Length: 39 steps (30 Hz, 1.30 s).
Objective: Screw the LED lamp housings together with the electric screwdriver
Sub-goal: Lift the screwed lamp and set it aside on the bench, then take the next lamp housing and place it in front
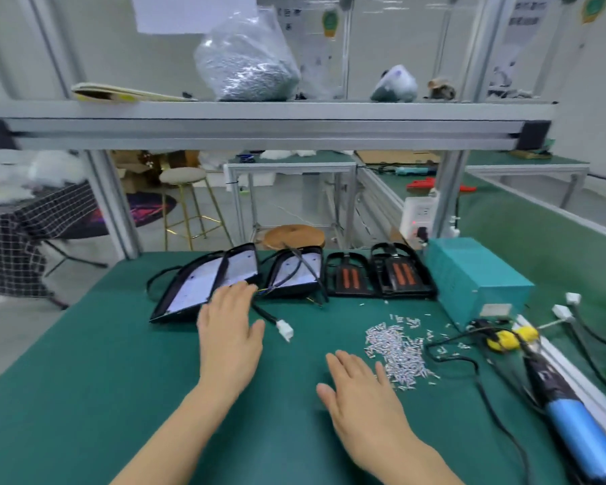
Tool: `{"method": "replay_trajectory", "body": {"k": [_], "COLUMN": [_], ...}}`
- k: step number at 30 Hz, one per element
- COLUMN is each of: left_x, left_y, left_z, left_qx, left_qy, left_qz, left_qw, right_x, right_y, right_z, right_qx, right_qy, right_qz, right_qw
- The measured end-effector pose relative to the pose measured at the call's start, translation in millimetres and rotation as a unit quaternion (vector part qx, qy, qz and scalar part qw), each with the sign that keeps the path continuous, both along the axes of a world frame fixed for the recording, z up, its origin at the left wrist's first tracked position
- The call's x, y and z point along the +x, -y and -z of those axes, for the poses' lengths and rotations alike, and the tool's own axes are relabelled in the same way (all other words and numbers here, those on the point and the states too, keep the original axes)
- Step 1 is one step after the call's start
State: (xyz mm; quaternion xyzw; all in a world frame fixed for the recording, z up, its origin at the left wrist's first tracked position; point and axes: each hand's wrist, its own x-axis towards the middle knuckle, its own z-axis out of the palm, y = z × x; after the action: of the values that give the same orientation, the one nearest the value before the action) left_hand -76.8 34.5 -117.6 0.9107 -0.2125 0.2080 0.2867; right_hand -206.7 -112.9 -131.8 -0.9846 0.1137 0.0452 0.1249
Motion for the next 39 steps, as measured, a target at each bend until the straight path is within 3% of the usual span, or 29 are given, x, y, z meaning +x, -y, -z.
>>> {"method": "replay_trajectory", "body": {"k": [4, 8, 13, 19, 22, 24, 28, 30, 32, 39], "left_x": [48, 80, 87, 77, 58, 38, -13, -39, -60, -93], "left_y": [-41, -58, -62, -75, -82, -85, -80, -68, -54, -16], "left_z": [5, 17, 19, 11, -2, -11, -16, -10, -2, 31], "left_qx": [0.075, 0.134, 0.111, 0.070, 0.039, 0.033, 0.031, 0.036, 0.039, 0.075], "left_qy": [-0.017, -0.049, -0.051, 0.051, 0.137, 0.208, 0.276, 0.287, 0.286, 0.243], "left_qz": [-0.125, -0.127, -0.130, -0.098, -0.060, -0.024, 0.058, 0.102, 0.141, 0.169], "left_qw": [0.989, 0.982, 0.984, 0.991, 0.988, 0.977, 0.959, 0.952, 0.947, 0.952], "right_x": [-1, -2, 2, 9, 15, 18, 27, 29, 27, 10], "right_y": [-4, -5, -8, -20, -26, -32, -47, -51, -52, -31], "right_z": [10, 12, 5, -8, -13, -17, -29, -33, -33, -11], "right_qx": [-0.010, -0.016, -0.010, 0.017, 0.097, 0.211, 0.495, 0.585, 0.619, 0.578], "right_qy": [-0.037, -0.027, 0.002, 0.060, 0.095, 0.116, 0.119, 0.114, 0.113, 0.102], "right_qz": [-0.005, 0.002, 0.000, -0.018, -0.026, -0.030, -0.003, 0.005, 0.008, 0.074], "right_qw": [0.999, 1.000, 1.000, 0.998, 0.990, 0.970, 0.861, 0.803, 0.777, 0.806]}}
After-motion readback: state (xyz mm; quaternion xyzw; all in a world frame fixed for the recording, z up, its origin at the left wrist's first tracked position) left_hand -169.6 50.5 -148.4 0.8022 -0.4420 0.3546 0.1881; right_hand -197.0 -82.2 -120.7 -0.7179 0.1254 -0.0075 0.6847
